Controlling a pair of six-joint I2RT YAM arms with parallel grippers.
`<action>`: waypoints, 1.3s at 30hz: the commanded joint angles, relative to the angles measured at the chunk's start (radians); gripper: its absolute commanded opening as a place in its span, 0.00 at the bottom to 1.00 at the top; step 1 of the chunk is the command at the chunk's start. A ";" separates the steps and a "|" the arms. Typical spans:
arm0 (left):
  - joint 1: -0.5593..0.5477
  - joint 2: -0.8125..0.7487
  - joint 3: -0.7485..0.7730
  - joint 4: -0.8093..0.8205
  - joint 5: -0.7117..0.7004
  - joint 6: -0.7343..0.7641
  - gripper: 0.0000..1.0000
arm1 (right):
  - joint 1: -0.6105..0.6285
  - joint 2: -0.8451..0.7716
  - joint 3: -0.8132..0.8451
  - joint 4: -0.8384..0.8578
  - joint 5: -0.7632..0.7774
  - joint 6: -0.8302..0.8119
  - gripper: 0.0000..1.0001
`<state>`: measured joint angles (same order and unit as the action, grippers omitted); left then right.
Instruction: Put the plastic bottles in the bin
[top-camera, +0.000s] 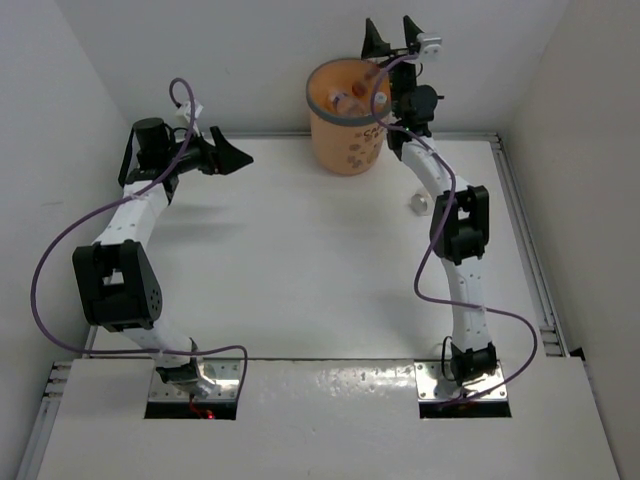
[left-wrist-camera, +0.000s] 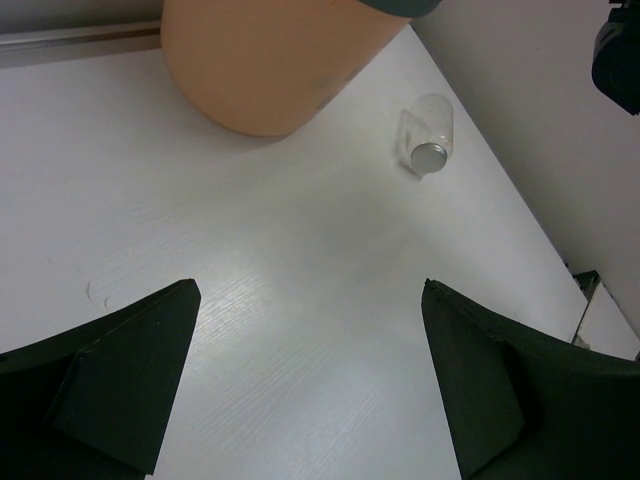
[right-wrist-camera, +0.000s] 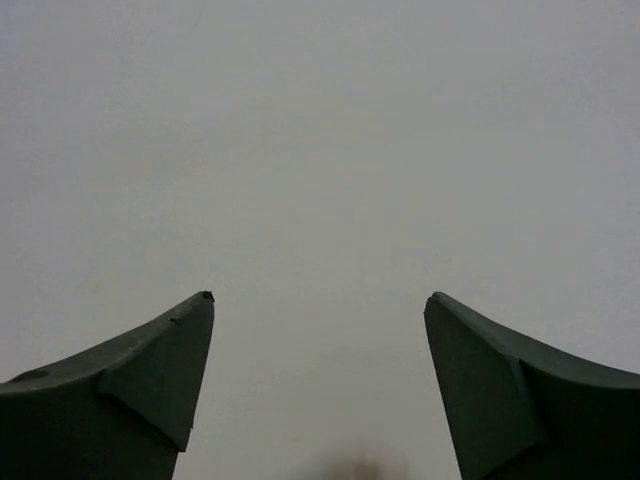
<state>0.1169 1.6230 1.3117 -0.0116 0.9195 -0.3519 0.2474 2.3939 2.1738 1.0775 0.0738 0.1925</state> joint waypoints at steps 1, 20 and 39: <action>-0.006 -0.006 0.041 0.045 0.009 -0.021 1.00 | 0.001 -0.021 -0.014 0.021 0.000 0.062 0.86; -0.229 -0.137 0.020 -0.106 -0.185 0.223 1.00 | -0.315 -0.688 -0.422 -0.896 -0.258 0.076 1.00; -0.324 -0.104 -0.032 -0.126 -0.265 0.214 1.00 | -0.441 -0.509 -0.365 -1.654 -0.318 0.573 1.00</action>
<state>-0.1970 1.5166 1.2942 -0.1482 0.6613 -0.1349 -0.1997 1.8996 1.7710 -0.5610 -0.2428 0.6048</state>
